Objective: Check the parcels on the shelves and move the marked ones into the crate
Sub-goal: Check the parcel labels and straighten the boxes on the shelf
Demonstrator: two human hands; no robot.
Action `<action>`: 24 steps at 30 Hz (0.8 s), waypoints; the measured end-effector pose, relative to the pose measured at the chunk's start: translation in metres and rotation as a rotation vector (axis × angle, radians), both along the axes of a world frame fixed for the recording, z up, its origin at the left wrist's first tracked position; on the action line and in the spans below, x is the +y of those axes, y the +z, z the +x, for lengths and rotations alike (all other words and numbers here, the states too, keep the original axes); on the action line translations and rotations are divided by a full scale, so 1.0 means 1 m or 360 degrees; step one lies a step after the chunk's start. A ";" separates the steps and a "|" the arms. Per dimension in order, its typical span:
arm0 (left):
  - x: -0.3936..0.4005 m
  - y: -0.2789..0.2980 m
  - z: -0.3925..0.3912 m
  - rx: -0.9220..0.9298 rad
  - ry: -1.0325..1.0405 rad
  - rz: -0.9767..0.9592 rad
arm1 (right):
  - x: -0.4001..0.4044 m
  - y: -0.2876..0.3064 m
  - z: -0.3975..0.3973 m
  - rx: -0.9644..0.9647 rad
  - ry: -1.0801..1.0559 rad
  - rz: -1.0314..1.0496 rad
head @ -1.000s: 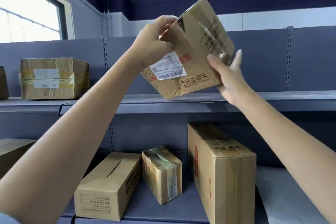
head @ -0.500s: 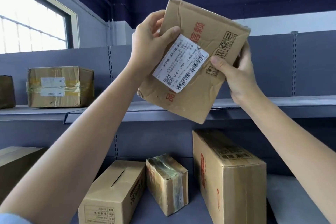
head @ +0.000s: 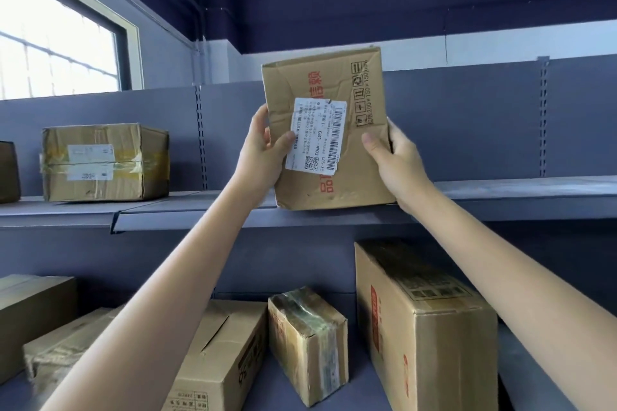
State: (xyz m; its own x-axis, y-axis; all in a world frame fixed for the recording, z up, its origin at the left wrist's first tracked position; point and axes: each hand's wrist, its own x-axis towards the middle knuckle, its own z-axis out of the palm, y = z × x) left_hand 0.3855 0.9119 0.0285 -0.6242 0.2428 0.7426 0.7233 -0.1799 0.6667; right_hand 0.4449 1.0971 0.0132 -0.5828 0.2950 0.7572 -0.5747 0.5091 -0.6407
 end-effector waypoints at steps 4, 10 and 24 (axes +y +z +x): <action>-0.002 -0.002 -0.007 -0.0102 0.0023 -0.0111 | 0.006 -0.016 -0.010 -0.0126 0.0095 -0.0107; -0.002 0.029 -0.007 0.0150 0.0733 -0.0384 | 0.012 -0.025 -0.013 -0.0182 -0.0057 -0.0147; 0.010 0.083 -0.015 0.0741 0.1497 -0.0887 | 0.025 -0.006 -0.011 -0.0580 0.0037 -0.0404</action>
